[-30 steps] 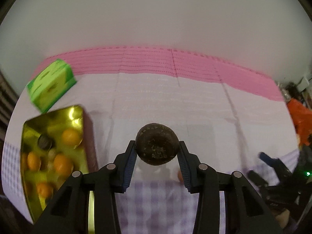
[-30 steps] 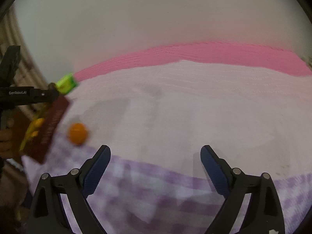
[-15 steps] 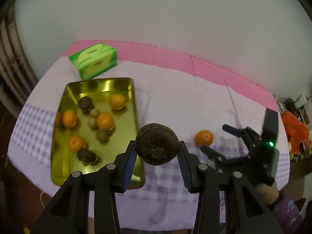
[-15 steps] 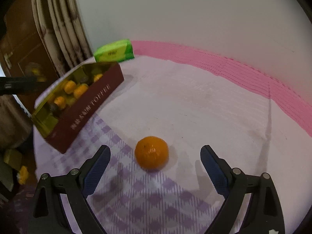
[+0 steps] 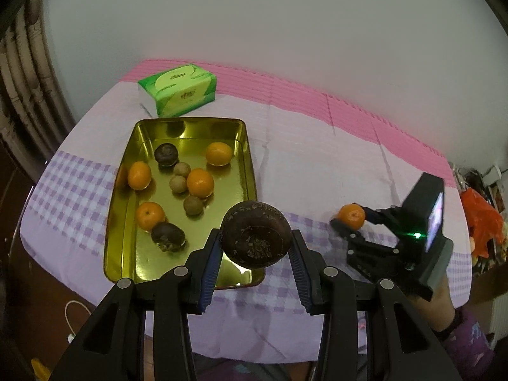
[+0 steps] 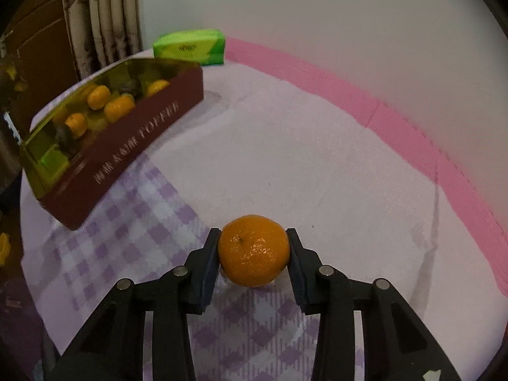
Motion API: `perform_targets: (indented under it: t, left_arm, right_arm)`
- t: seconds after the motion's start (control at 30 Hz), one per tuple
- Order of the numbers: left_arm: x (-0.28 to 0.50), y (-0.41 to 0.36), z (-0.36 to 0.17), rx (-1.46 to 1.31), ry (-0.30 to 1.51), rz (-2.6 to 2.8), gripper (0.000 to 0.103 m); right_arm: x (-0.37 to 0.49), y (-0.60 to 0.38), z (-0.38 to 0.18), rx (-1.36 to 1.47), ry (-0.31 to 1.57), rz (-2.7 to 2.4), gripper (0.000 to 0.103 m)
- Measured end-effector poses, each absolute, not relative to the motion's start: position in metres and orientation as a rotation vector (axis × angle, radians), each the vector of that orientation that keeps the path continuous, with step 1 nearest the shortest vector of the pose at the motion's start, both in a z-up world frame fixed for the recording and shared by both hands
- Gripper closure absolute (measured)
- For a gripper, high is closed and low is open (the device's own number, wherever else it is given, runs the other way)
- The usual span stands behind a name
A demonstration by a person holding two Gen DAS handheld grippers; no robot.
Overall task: Organize fruits
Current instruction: 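Close the left gripper on a dark brown fruit while the right gripper grasps a mandarin, then lower the dark brown fruit into the tray and open the left gripper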
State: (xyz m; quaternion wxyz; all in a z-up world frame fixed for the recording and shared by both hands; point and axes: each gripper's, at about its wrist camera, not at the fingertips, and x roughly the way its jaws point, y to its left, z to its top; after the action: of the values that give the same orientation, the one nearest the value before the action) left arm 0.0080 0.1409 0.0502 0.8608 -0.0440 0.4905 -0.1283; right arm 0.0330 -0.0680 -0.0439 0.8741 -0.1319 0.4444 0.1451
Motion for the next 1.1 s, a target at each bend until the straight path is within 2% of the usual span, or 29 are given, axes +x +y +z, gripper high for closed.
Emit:
perform_targets:
  t: [0.6, 1.1]
  left_arm:
    - [0.014, 0.181, 0.023, -0.1, 1.046, -0.205, 0.06]
    - [0.047, 0.156, -0.009, -0.01, 1.073, -0.238, 0.06]
  right_arm:
    - [-0.005, -0.085, 0.005, -0.148, 0.813, 0.305, 0.067]
    - [-0.012, -0.081, 0.011, -0.139, 0.801, 0.318, 0.066]
